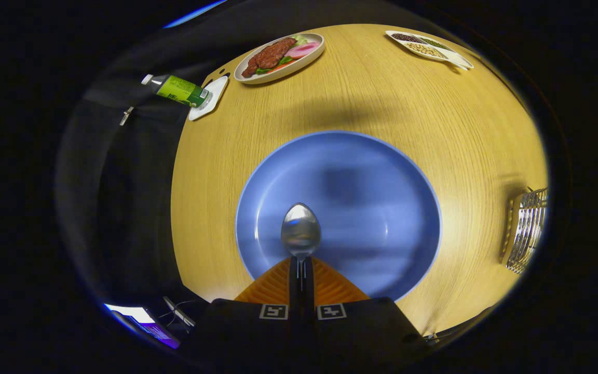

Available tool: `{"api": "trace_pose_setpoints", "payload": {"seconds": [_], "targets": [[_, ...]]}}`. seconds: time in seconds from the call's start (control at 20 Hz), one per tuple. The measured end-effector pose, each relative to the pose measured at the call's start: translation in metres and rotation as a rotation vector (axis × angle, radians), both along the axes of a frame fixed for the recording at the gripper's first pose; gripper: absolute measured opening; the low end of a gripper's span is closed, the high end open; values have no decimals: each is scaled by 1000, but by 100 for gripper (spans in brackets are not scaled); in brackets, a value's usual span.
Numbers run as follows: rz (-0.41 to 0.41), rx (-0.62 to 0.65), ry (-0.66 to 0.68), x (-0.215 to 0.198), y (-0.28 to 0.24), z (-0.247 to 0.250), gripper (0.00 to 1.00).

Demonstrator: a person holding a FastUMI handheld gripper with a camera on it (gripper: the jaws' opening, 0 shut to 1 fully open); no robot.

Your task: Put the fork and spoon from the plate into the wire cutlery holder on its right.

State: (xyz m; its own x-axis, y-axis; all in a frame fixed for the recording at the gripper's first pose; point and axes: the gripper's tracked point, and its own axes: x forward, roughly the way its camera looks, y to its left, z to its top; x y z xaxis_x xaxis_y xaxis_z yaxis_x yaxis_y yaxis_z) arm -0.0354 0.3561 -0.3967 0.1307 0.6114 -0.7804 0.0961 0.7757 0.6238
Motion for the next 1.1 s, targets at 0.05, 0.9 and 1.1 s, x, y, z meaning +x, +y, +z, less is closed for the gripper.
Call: {"api": "trace_pose_setpoints", "payload": {"seconds": [0.05,0.9,1.1], "targets": [[-3,0,-4,1,-6,1,5],[-56,143,-114,17,-148,108,5],[-36,88,-113,10,-218,115,5]]}}
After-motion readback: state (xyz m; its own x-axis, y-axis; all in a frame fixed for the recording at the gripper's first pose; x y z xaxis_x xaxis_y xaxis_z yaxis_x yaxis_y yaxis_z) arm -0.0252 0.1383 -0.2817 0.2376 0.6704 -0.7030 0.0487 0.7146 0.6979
